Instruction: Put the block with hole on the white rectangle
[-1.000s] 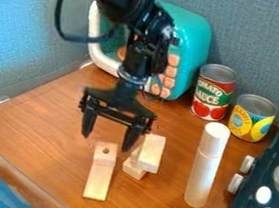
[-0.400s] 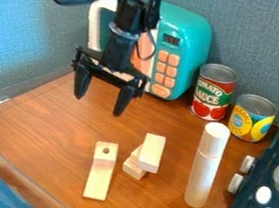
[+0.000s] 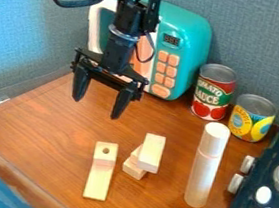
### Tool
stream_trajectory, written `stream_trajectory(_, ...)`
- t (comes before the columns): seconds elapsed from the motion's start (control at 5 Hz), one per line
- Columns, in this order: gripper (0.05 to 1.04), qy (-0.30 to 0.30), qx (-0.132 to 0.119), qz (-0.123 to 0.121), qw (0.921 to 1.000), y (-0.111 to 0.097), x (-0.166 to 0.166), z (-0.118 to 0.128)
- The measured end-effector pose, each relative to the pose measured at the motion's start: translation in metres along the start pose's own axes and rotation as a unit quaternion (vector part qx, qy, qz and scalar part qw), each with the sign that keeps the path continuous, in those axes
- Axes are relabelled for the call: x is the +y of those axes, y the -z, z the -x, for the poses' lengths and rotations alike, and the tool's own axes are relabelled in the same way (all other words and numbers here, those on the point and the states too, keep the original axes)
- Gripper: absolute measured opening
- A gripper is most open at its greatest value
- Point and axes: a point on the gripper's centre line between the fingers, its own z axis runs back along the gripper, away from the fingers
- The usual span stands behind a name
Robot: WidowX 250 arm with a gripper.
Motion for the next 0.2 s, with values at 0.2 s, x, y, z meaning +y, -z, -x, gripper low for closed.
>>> stream_trajectory(0.2,1.0,-0.001,0.0,0.0,1.0,0.0001,0.0005,-0.0001)
